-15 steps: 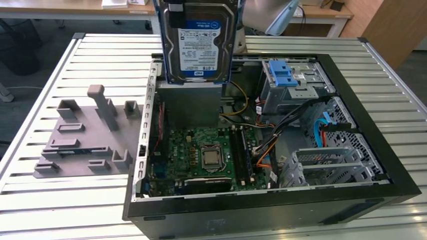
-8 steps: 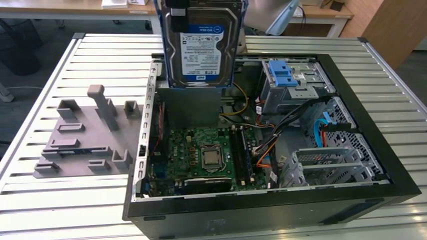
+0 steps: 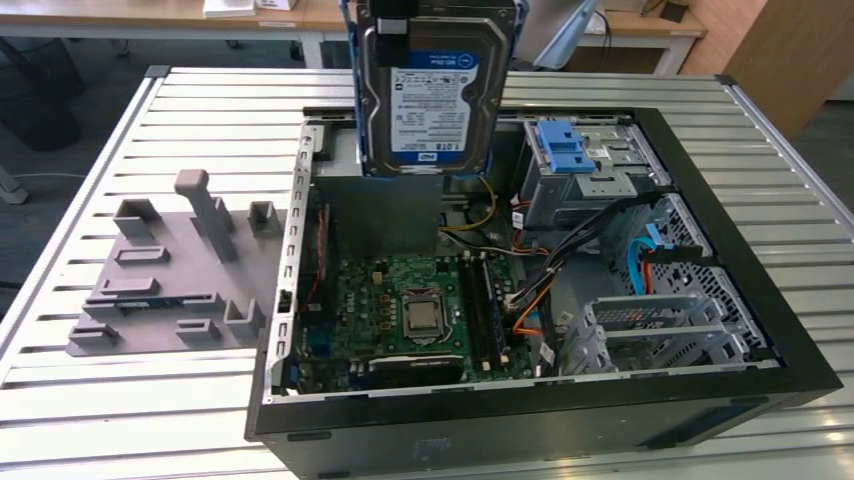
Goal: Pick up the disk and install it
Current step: 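Pick up the disk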
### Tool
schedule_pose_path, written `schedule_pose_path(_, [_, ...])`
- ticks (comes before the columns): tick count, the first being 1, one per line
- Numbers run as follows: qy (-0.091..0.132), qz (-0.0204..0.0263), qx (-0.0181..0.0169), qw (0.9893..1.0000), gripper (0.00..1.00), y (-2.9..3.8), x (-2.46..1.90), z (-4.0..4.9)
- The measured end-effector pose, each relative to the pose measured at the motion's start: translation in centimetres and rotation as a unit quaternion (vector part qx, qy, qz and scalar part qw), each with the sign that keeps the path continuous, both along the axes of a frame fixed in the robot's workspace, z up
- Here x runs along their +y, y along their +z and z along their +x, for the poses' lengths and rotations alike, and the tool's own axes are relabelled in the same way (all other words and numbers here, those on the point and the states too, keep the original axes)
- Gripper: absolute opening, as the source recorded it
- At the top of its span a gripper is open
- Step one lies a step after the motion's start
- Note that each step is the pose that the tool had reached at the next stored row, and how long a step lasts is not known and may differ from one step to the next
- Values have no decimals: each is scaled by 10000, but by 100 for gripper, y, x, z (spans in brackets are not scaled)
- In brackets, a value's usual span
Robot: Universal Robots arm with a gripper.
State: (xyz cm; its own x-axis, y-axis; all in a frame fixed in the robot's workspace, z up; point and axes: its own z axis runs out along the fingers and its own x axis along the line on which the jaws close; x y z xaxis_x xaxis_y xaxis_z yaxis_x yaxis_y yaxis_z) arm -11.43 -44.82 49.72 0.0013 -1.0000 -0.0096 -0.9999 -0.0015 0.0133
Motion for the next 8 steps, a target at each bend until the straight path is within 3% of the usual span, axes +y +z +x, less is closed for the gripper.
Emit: schedule_pose_path(8, [-5, 0, 0, 10000, 36, 0, -29, 211])
